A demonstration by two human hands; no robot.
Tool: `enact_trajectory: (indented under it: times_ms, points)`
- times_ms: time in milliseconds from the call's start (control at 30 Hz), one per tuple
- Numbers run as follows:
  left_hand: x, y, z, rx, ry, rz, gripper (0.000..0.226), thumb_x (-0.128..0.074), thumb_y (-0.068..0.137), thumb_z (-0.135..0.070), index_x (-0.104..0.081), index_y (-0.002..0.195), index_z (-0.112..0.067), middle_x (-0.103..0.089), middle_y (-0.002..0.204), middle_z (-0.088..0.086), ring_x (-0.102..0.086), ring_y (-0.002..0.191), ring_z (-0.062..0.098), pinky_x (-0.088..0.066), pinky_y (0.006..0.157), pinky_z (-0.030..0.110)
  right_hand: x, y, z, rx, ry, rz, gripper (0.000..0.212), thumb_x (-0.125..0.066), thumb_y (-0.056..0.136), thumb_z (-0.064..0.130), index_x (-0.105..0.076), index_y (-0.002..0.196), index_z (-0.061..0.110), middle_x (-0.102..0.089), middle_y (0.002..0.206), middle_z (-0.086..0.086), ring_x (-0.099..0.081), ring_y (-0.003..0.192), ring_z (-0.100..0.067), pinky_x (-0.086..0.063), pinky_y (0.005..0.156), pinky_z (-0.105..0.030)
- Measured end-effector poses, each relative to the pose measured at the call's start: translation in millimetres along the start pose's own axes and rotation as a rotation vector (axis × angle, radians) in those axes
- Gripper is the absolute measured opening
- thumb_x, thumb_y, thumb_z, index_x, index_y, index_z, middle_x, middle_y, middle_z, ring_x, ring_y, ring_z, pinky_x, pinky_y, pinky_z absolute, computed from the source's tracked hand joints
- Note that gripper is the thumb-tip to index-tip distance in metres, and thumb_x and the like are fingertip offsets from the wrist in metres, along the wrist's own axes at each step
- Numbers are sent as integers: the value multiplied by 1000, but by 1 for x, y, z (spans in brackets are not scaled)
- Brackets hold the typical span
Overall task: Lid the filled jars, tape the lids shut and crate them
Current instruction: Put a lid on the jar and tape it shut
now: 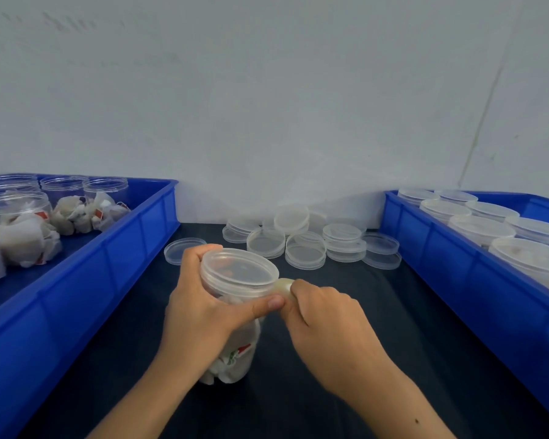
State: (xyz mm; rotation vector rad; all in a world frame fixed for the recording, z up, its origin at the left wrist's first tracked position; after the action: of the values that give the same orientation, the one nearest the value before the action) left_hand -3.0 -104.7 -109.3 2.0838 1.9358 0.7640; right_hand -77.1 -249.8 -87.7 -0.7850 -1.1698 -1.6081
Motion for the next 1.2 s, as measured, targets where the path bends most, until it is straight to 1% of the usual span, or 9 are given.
enact_trajectory:
  times_ms: [100,233,333,467,600,700,900,1100,1200]
  points:
    - [1,-1,0,-24,20,-18,91,-81,30,-71,-45,108,-43,-52,104,-42,-52,99,-17,-42,77,15,-2,0,-3,-20,111,80,35,-29,102,44,-38,74,26,-49,69,6,-46,63,-14,-32,54,-25]
    - [2,-2,1,-31,92,-25,93,-73,32,-74,-44,114,-41,-57,103,-31,-55,100,-8,-46,83,23,-4,1,-6,-118,288,180,39,-31,101,49,-50,91,17,-63,79,-2,-59,75,-24,-50,74,-45]
    - [2,-4,-1,-66,181,-25,92,-69,35,-77,-43,116,-42,-57,106,-24,-56,104,3,-44,83,25,-6,1,-5,-150,340,191,32,-33,101,46,-47,87,21,-67,78,-1,-59,68,-21,-53,73,-44]
    - [1,-7,-5,-124,259,-25,97,-76,37,-73,-43,121,-36,-56,110,-21,-55,105,6,-42,83,22,-13,2,-3,-211,383,162,27,-38,99,35,-48,81,18,-69,77,-1,-61,66,-22,-54,69,-42]
    - [0,-12,-9,-195,298,-45,101,-69,40,-74,-45,125,-26,-55,110,-20,-55,98,3,-42,77,14,-17,3,-5,-239,411,132,22,-40,95,22,-53,82,9,-69,78,-4,-54,61,-22,-48,61,-40]
    - [2,-10,-9,-185,296,-46,105,-73,35,-80,-44,121,-28,-55,107,-21,-57,98,6,-48,79,25,-15,4,-5,-244,439,130,27,-44,97,25,-53,78,8,-67,70,-6,-45,55,-15,-39,55,-33]
    - [0,-6,-6,-160,303,-79,95,-76,36,-76,-40,114,-35,-50,99,-30,-51,88,-4,-47,77,27,-15,4,1,-250,268,-28,32,-44,95,24,-39,65,14,-41,55,3,-33,52,-15,-28,49,-29]
    - [-3,0,-5,-139,351,-103,88,-77,37,-71,-38,108,-37,-50,92,-29,-53,86,5,-41,70,26,-21,5,7,-185,32,-155,24,-41,98,25,-40,74,19,-52,67,4,-46,61,-17,-29,55,-31]
    - [-4,0,-6,-132,371,-130,89,-76,36,-73,-40,107,-35,-53,91,-23,-53,84,6,-37,64,21,-22,9,9,-202,-10,-160,27,-41,95,20,-35,69,20,-46,65,5,-42,59,-14,-24,53,-29]
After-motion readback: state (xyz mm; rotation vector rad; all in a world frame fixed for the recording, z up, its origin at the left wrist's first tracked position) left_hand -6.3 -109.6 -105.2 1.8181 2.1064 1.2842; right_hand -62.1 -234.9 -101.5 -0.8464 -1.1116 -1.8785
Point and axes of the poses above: each hand's wrist, its own y-axis towards the middle knuckle, its own x-axis out of the back of the hand, z = x × y, the point moved 1 cm from there along y, towards the middle knuckle
